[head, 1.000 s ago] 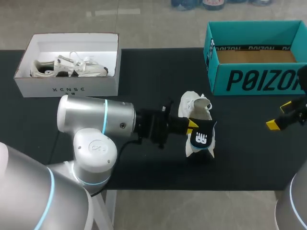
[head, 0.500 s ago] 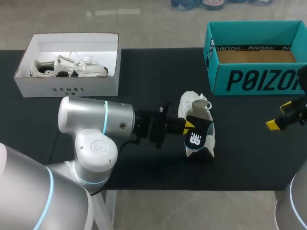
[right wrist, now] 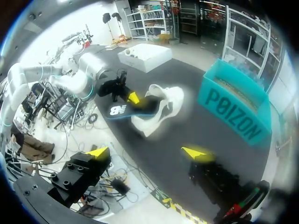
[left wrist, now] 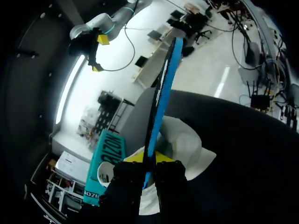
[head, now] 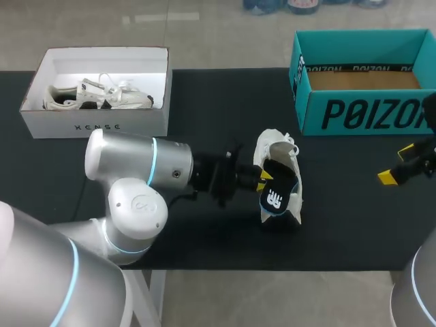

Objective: Take the shoe out of the shoebox, open the shoe tongue, remove and reinsert the insole, then place the shoe into the shoebox

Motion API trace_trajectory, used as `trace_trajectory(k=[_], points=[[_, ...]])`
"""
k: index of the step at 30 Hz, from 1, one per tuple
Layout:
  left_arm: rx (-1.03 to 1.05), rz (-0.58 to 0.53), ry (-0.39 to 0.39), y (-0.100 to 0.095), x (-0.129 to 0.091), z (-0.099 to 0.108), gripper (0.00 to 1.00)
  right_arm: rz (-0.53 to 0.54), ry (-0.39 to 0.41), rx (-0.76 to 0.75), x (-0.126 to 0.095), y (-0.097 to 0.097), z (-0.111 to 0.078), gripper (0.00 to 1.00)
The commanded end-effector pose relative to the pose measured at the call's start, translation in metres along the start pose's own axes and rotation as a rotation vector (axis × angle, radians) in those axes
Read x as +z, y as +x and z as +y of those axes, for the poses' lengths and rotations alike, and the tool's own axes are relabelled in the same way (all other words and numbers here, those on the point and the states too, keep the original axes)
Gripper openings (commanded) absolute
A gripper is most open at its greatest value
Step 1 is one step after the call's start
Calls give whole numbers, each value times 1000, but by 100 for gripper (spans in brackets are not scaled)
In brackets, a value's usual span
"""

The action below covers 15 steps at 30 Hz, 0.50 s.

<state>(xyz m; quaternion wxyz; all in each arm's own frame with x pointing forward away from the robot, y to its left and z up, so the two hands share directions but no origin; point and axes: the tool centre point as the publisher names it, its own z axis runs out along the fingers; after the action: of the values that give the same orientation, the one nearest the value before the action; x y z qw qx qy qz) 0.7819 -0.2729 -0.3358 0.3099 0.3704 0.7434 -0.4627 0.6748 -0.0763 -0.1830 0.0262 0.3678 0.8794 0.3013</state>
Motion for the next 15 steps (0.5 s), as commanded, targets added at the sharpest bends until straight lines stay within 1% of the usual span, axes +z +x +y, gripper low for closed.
trace_trajectory(k=[1, 8, 12, 13, 15], points=[[-2, 22, -7, -6, -1, -4, 100, -7, -5, 0, -1, 3, -4, 100], [5, 30, -16, -9, -8, -11, 100, -7, -5, 0, -1, 3, -4, 100], [9, 30, -12, -7, -7, -15, 100, -7, -5, 0, -1, 3, -4, 100], [9, 31, -11, -6, -5, -16, 95, -7, -5, 0, -1, 3, -4, 100], [8, 30, -8, -5, -2, -16, 80, -7, -5, 0, -1, 3, -4, 100]])
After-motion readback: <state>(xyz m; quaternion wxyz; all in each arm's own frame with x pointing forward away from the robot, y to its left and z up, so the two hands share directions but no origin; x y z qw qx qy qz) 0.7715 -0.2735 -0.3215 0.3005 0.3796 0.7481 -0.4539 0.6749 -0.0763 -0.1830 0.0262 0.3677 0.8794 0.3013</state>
